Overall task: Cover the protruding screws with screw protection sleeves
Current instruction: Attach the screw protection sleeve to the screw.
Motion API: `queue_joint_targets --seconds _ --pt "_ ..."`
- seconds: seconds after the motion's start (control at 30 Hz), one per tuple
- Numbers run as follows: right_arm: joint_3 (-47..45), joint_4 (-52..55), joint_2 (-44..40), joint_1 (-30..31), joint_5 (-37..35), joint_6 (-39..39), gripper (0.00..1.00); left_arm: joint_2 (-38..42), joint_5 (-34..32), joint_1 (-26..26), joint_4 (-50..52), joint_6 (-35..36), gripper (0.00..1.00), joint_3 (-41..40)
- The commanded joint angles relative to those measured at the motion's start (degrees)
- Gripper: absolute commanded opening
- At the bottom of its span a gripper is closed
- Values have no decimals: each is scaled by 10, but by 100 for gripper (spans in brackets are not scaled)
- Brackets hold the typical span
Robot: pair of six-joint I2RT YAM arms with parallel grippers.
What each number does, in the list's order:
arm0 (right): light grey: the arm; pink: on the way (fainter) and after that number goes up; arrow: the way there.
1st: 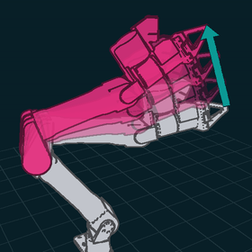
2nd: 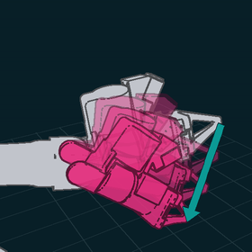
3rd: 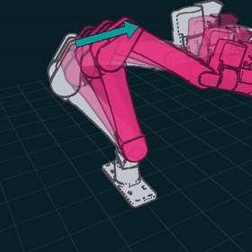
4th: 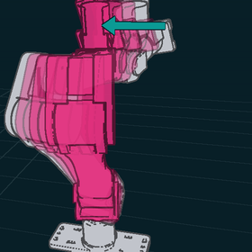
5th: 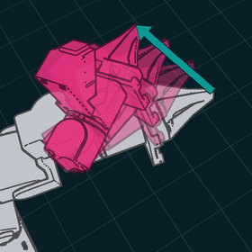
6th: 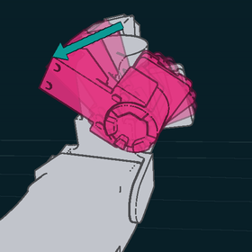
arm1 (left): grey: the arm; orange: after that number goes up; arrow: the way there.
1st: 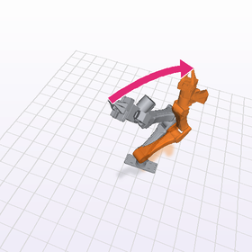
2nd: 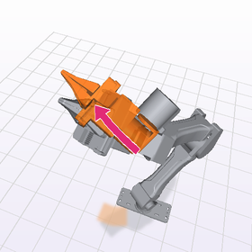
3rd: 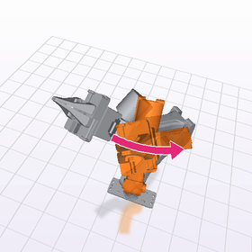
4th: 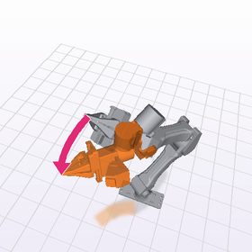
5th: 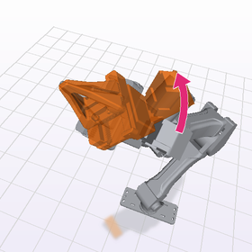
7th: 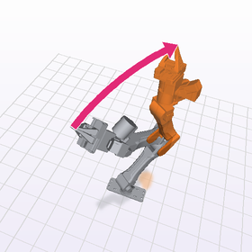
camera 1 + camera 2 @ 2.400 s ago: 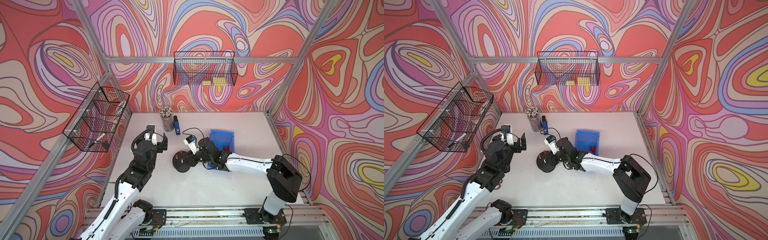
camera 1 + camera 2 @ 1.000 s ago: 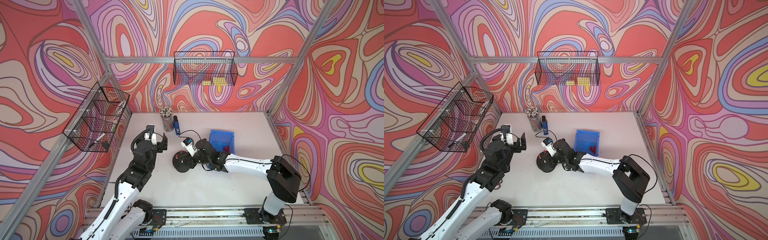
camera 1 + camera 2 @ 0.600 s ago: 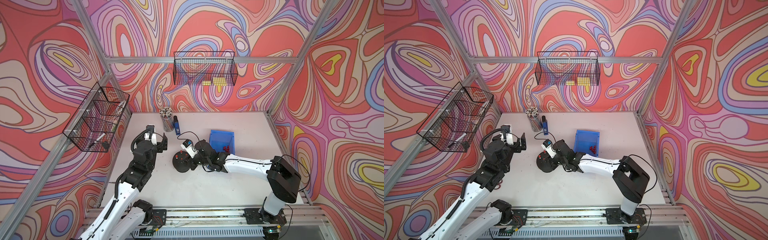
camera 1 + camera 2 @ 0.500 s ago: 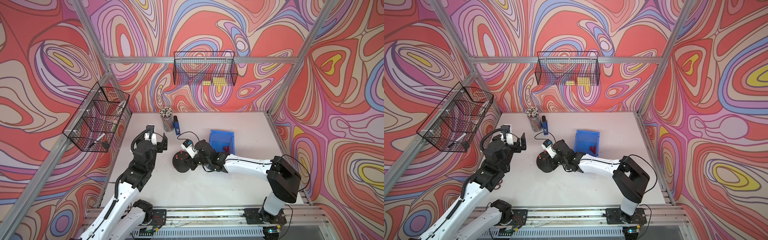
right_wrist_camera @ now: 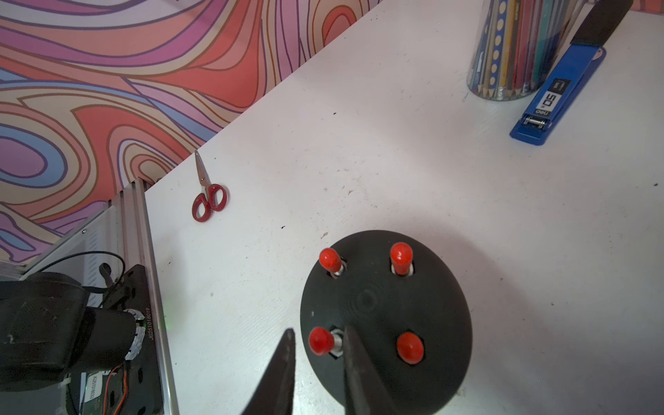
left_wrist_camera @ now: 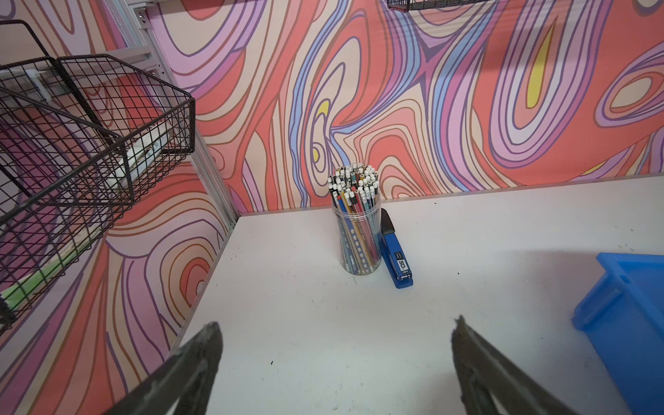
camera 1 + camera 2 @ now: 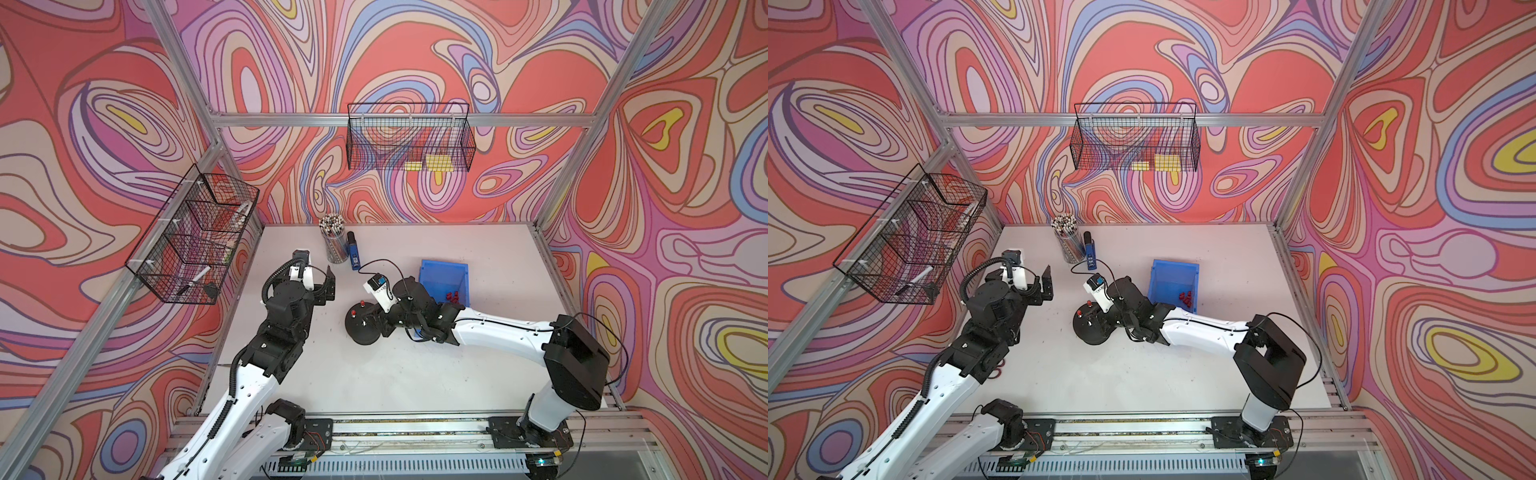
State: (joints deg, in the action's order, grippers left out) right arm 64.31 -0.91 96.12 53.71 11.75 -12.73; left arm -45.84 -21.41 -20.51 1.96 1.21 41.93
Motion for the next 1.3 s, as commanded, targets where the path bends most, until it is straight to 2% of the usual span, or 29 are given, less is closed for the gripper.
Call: queue_joint_targets --seconds 0.0,0.17,0.77,0.97,1.03,1.13,1.27 --pt "14 -21 2 3 -6 -4 20 1 3 5 5 -9 99 12" --pt "15 -21 15 3 -4 -4 14 0 4 4 6 -11 99 12" --pt "-5 -23 40 3 -4 -5 14 -2 3 6 7 -11 99 12" --pt "15 -6 16 3 -25 -5 24 -4 1 6 6 -7 99 13" --pt "33 8 -3 3 -54 0 26 -9 0 7 6 -5 99 14" --pt "70 53 -33 3 -147 13 28 -20 0 8 4 -5 99 17" --pt "107 106 -68 2 -348 52 28 -44 -7 10 -4 -2 99 22"
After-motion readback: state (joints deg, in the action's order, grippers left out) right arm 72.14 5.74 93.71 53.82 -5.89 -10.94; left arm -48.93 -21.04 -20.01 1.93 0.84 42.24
